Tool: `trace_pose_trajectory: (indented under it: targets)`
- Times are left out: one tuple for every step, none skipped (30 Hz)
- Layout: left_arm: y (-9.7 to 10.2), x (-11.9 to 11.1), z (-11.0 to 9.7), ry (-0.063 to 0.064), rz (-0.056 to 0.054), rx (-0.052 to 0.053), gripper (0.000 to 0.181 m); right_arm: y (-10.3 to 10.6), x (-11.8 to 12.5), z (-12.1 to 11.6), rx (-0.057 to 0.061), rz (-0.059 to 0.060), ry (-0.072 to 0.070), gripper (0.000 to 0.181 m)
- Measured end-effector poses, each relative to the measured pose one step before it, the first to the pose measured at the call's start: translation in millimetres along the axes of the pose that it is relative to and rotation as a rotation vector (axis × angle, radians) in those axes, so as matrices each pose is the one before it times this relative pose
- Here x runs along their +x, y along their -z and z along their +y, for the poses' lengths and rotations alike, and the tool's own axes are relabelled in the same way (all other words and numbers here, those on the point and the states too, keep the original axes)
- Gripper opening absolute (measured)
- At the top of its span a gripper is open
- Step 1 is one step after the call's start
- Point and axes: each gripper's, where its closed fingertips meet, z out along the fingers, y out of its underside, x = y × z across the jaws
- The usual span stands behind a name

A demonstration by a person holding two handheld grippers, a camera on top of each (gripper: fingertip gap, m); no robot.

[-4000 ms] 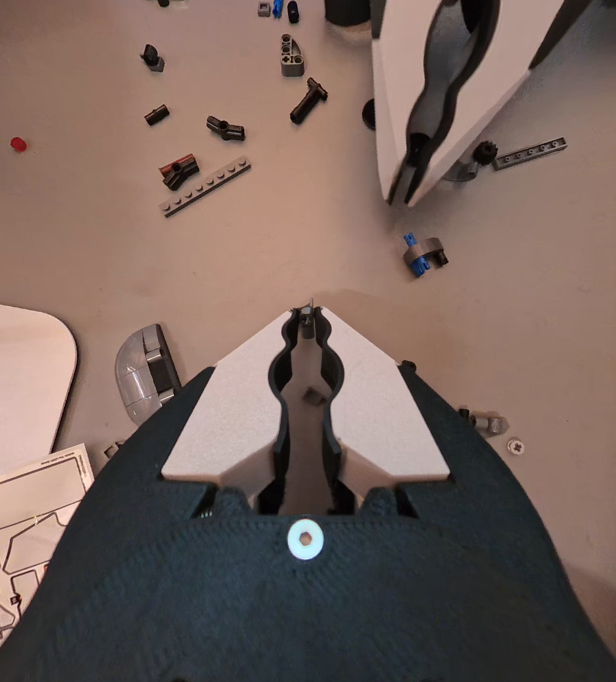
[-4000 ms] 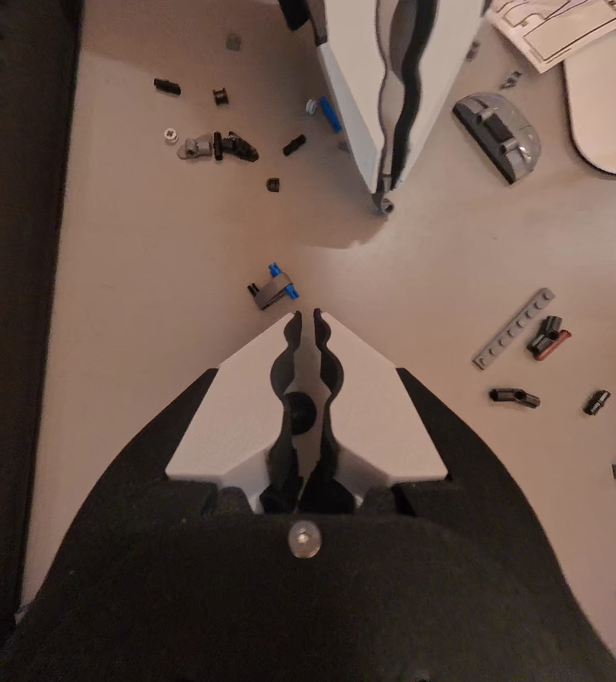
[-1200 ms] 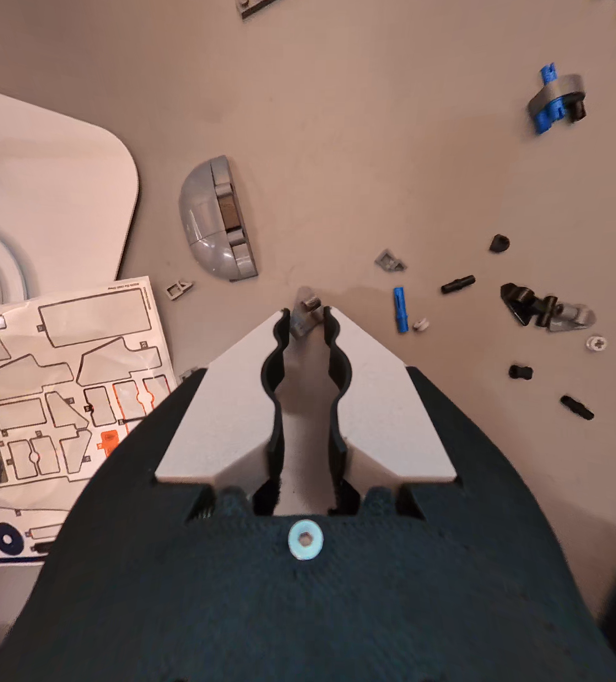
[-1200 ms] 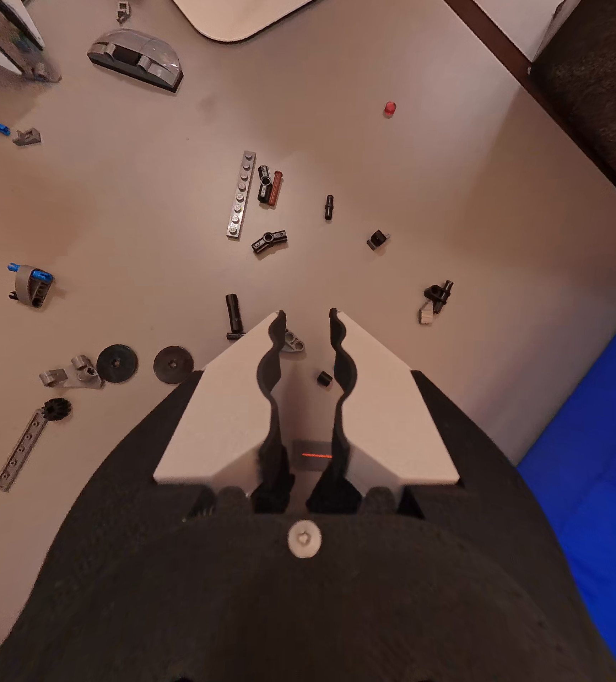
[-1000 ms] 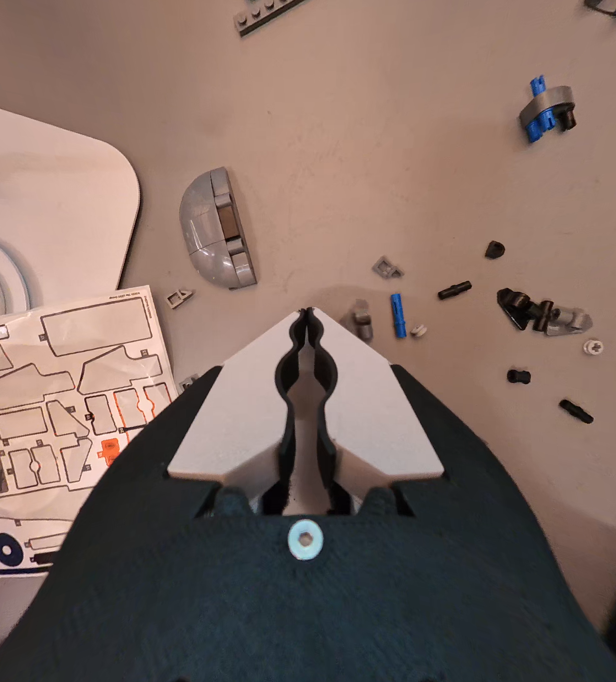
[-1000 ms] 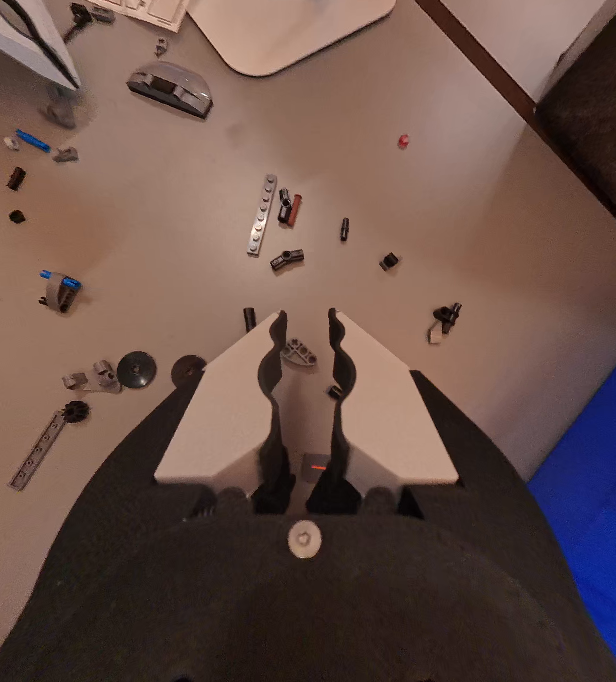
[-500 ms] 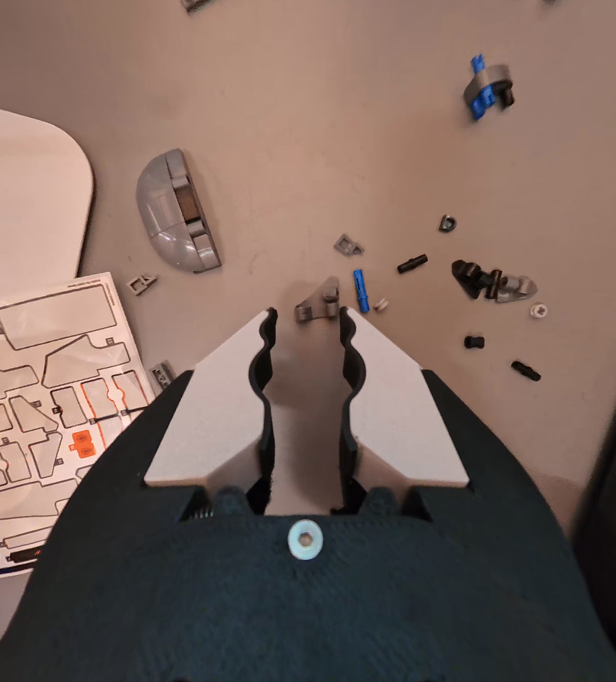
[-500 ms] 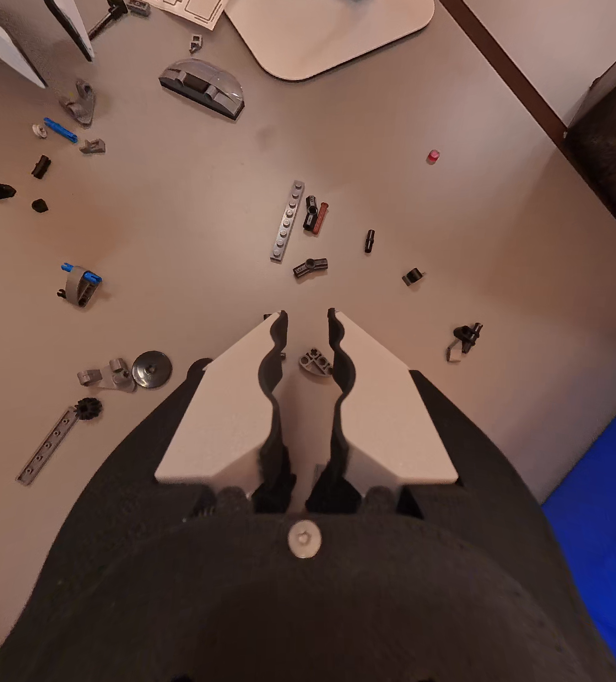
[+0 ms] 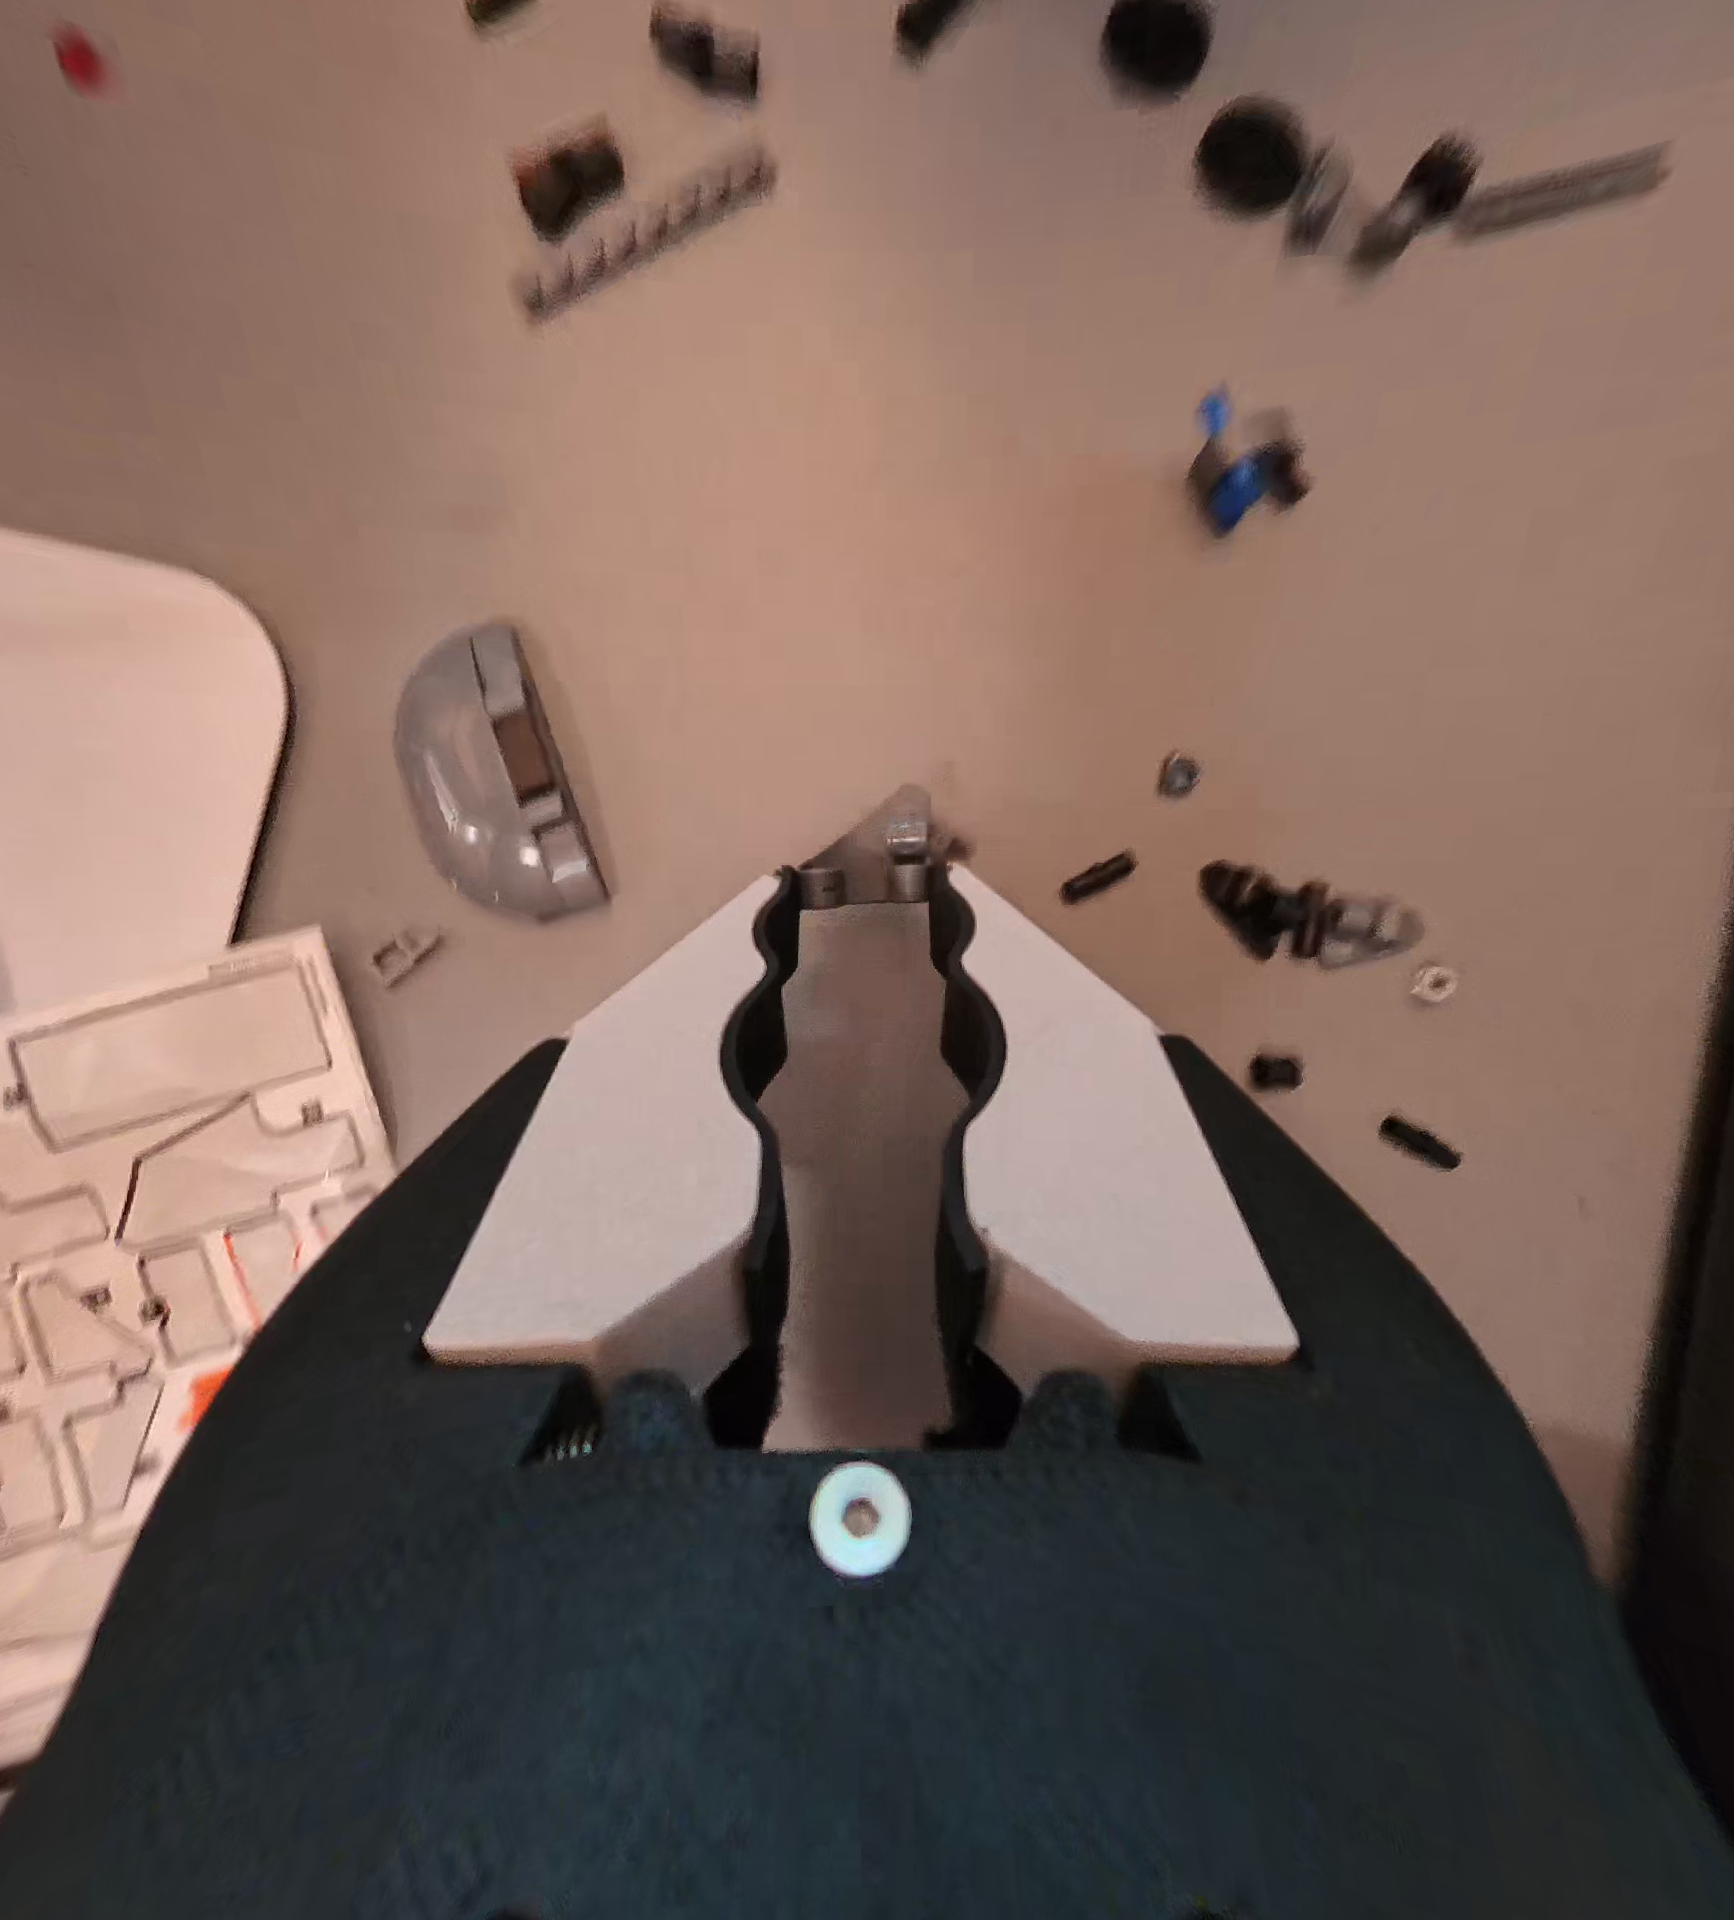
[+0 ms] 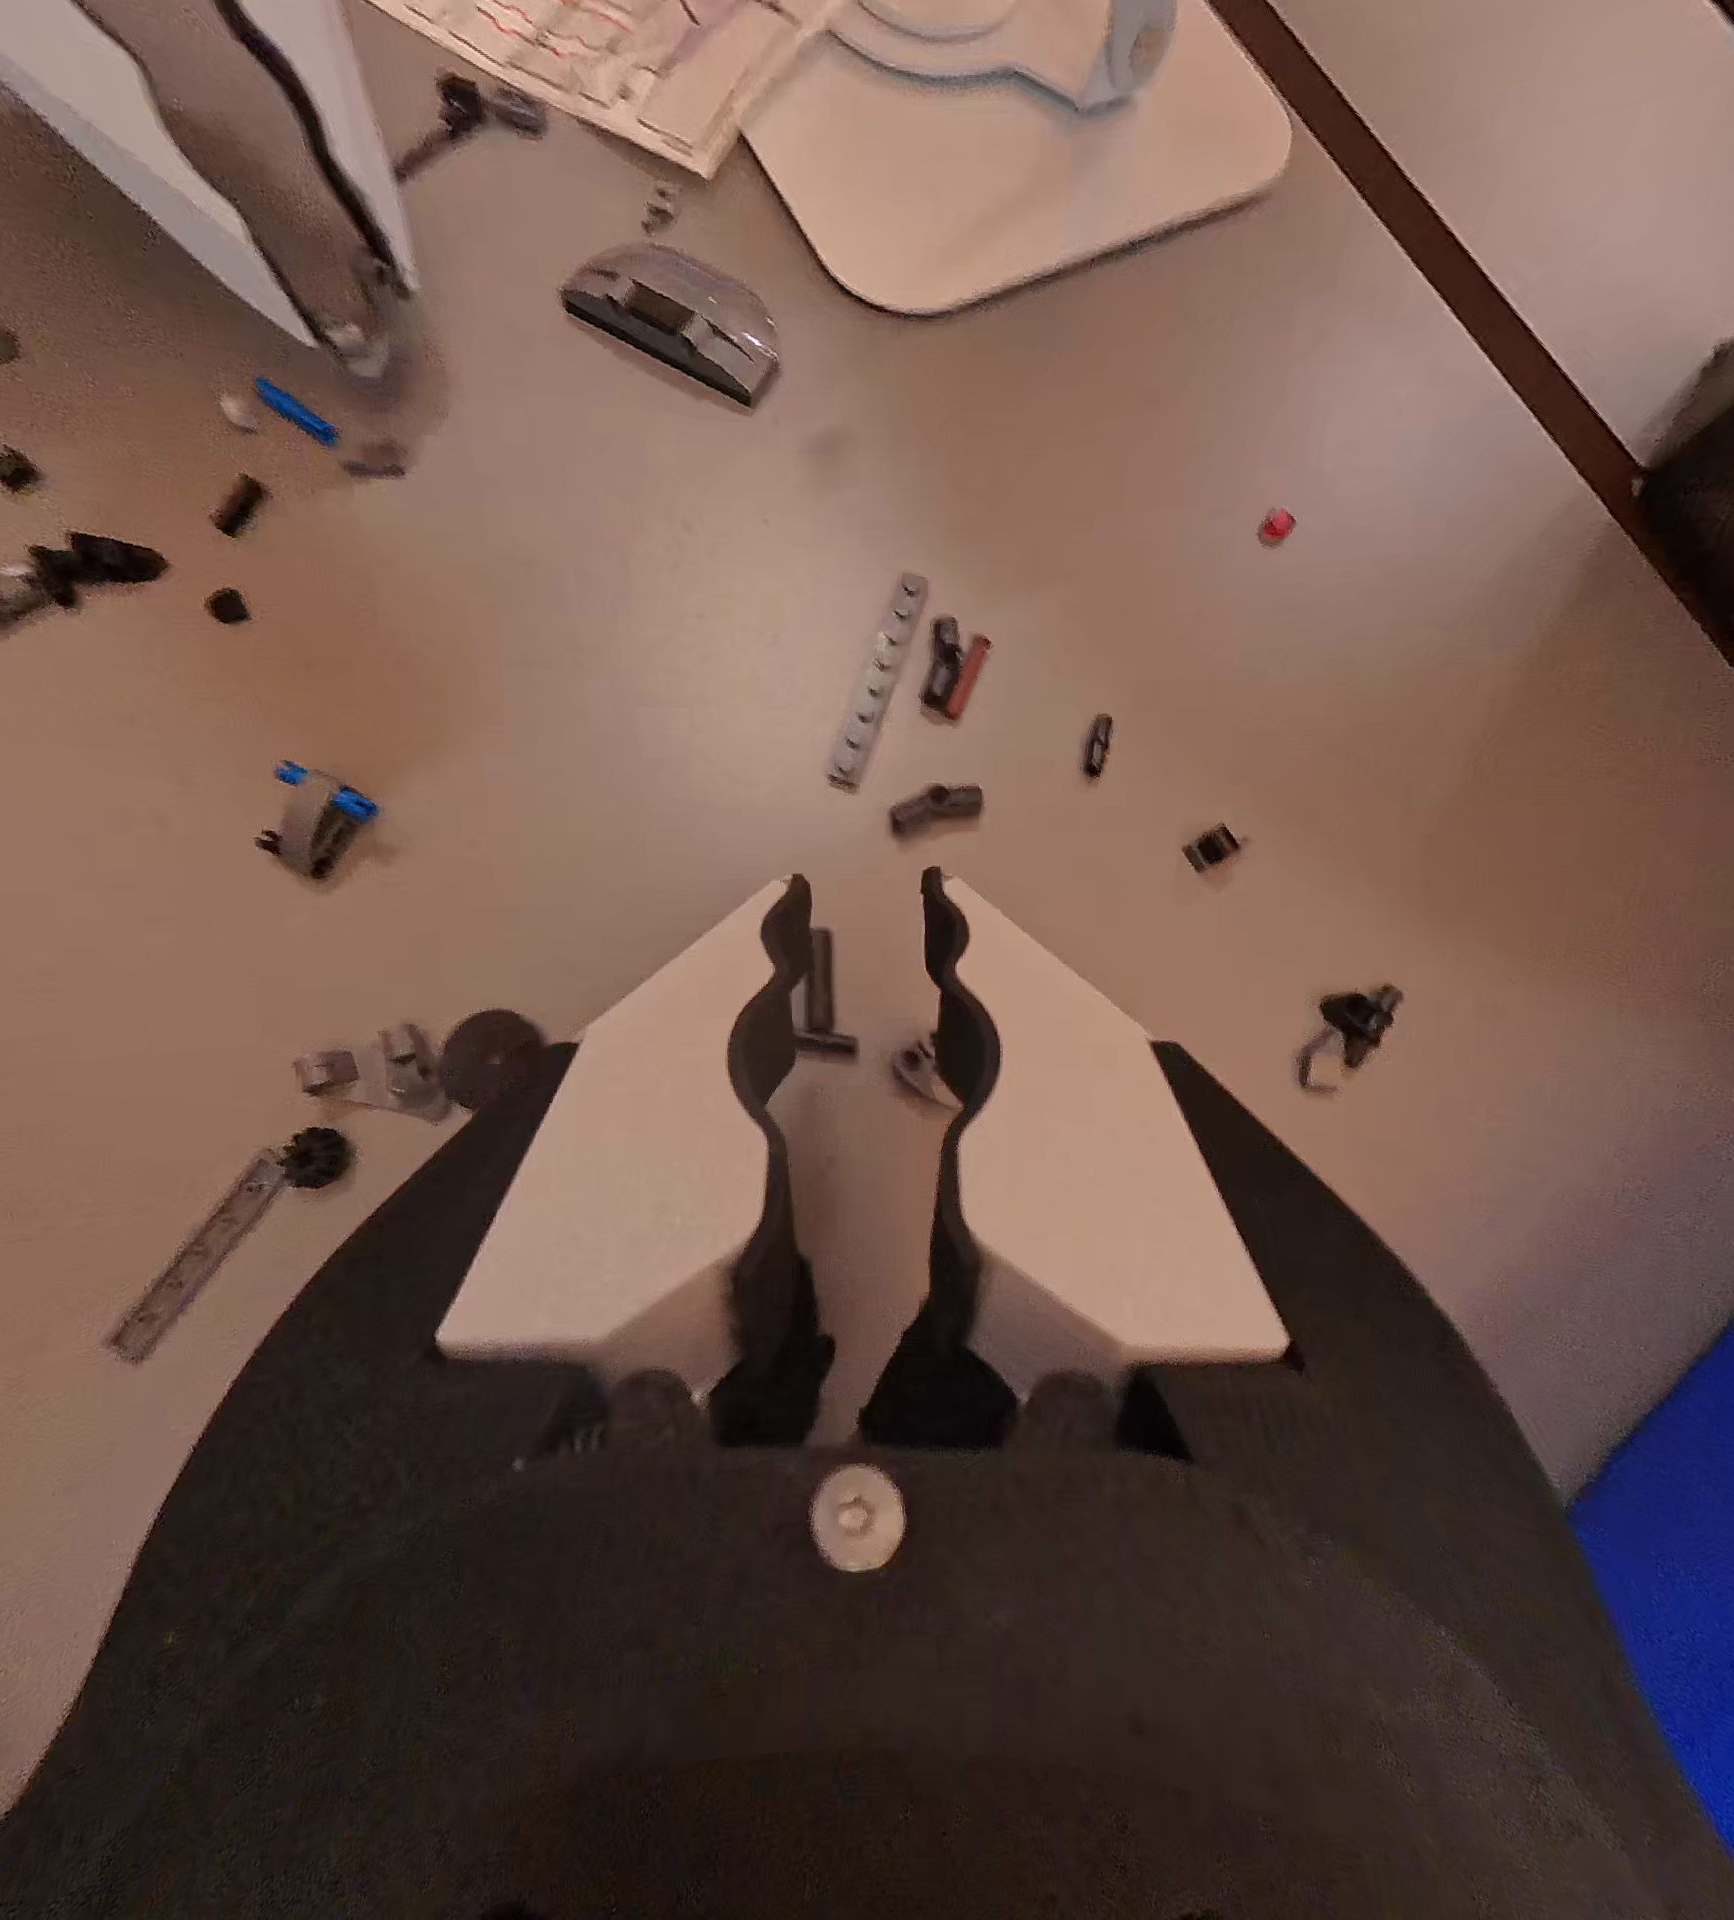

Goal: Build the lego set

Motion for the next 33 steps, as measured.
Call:
trace_pose_trajectory:
  targets:
    - [1.96,5.45,-12.35,0.0031,0.0318,0.0630,0.022,0.31,-6.48,-5.76,0.0234,-0.0206,0.0225,0.021]
    - [0.44,7.12,-12.43,0.0035,0.0432,0.0624,0.022,0.13,-6.74,-6.22,0.0238,-0.0156,0.0296,0.022]
    - [-1.53,7.16,-9.93,0.0028,0.0435,0.0463,0.022,-0.22,-7.69,-6.70,0.0231,-0.0161,0.0377,0.023]
    - [-3.39,5.84,-6.81,0.0033,0.0355,0.0279,0.022,-0.85,-8.80,-6.36,0.0195,-0.0178,0.0472,0.023]
    - [-4.41,5.82,-4.59,0.0046,0.0359,0.0154,0.022,-1.40,-8.58,-5.95,0.0141,-0.0108,0.0550,0.024]
    - [-4.94,5.26,-3.78,0.0018,0.0323,0.0120,0.022,-1.70,-7.72,-6.01,0.0116,-0.0018,0.0588,0.024]
    - [-4.75,4.56,-3.68,0.0003,0.0271,0.0117,0.022,-1.83,-8.25,-6.44,0.0135,-0.0053,0.0594,0.023]
    - [-4.49,3.99,-3.57,0.0037,0.0261,0.0103,0.022,-1.98,-9.59,-6.89,0.0153,-0.0148,0.0572,0.023]
    - [-3.84,4.08,-3.27,0.0060,0.0281,0.0095,0.022,-2.15,-8.48,-6.65,0.0145,-0.0109,0.0525,0.022]
    - [-3.05,3.05,-3.54,0.0047,0.0219,0.0129,0.022,-2.39,-6.59,-5.24,0.0066,-0.0046,0.0450,0.022]
    - [-2.16,2.95,-3.68,0.0045,0.0197,0.0163,0.022,-2.32,-5.59,-3.93,-0.0004,-0.0037,0.0400,0.022]
    - [-1.82,2.94,-3.14,0.0066,0.0222,0.0142,0.022,-1.77,-4.43,-3.51,0.0020,0.0002,0.0370,0.021]
    - [-1.29,2.38,-2.57,0.0047,0.0184,0.0129,0.022,-1.65,-3.73,-2.58,0.0003,-0.0011,0.0308,0.020]
    - [-0.95,1.87,-2.51,0.0024,0.0140,0.0132,0.022,-1.73,-3.10,-0.89,-0.0088,-0.0018,0.0253,0.019]
    - [-0.72,1.81,-2.22,0.0043,0.0154,0.0128,0.022,-1.59,-2.54,-0.56,-0.0092,0.0010,0.0227,0.018]
    - [-0.55,2.07,-2.09,0.0067,0.0174,0.0116,0.022,-1.57,-2.63,-1.14,-0.0030,-0.0024,0.0181,0.016]
    - [-0.44,1.32,-1.71,0.0067,0.0129,0.0103,0.022,-1.44,-2.61,-1.10,-0.0011,-0.0067,0.0114,0.016]
    - [-0.63,0.66,-0.73,0.0064,0.0089,0.0051,0.022,-1.25,-1.50,-0.54,-0.0036,-0.0020,0.0068,0.015]
    - [-0.77,0.65,-0.01,0.0067,0.0088,0.0007,0.022,-1.15,-0.96,0.10,-0.0060,0.0004,0.0080,0.014]
    - [-1.04,0.06,0.81,0.0063,0.0046,-0.0029,0.022,-0.76,-0.87,0.19,-0.0055,0.0011,0.0088,0.013]
    - [-1.15,-0.19,0.98,0.0053,0.0025,-0.0047,0.022,-0.35,-0.60,-0.39,-0.0017,0.0010,0.0048,0.011]
    - [-1.25,0.28,1.07,0.0042,0.0054,-0.0056,0.022,0.17,-0.59,-0.85,0.0024,-0.0016,0.0017,0.010]
    - [-1.11,0.46,0.63,0.0040,0.0056,-0.0034,0.022,0.30,-0.68,-0.55,0.0029,-0.0026,0.0014,0.007]
    - [-0.63,-0.14,0.12,0.0047,0.0032,0.0004,0.022,0.51,-0.02,-0.07,0.0014,-0.0002,-0.0002,0.006]
    - [-0.55,0.10,0.05,0.0062,0.0055,0.0007,0.022,0.42,0.26,0.00,0.0012,0.0006,-0.0034,0.005]
    - [-0.44,0.37,0.10,0.0059,0.0065,0.0003,0.022,0.40,0.12,-0.19,0.0012,-0.0022,-0.0054,0.004]
    - [-0.36,0.10,-0.07,0.0047,0.0037,0.0009,0.022,0.27,-0.12,-0.07,0.0018,-0.0037,-0.0060,0.004]
    - [-0.25,-0.21,-0.16,0.0026,0.0003,0.0015,0.023,0.22,-0.20,0.25,0.0011,-0.0040,-0.0066,0.003]
    - [-0.26,-0.18,0.06,-0.0007,-0.0014,-0.0004,0.023,0.08,0.00,0.59,0.0005,-0.0047,-0.0083,0.002]
    - [-0.08,-0.16,-0.10,-0.0012,-0.0021,0.0004,0.023,0.11,-0.20,0.56,0.0011,-0.0056,-0.0094,0.001]
    - [0.38,-0.46,-0.77,-0.0015,-0.0038,0.0046,0.023,0.02,0.01,0.61,0.0017,-0.0058,-0.0101,0.000]
    - [0.58,-0.06,-1.07,-0.0015,-0.0022,0.0059,0.023,-0.03,-0.12,0.29,0.0042,-0.0061,-0.0104,0.000]
    - [0.67,0.08,-0.93,-0.0008,-0.0009,0.0056,0.023,0.17,-0.39,-0.30,0.0069,-0.0075,-0.0098,0.000]
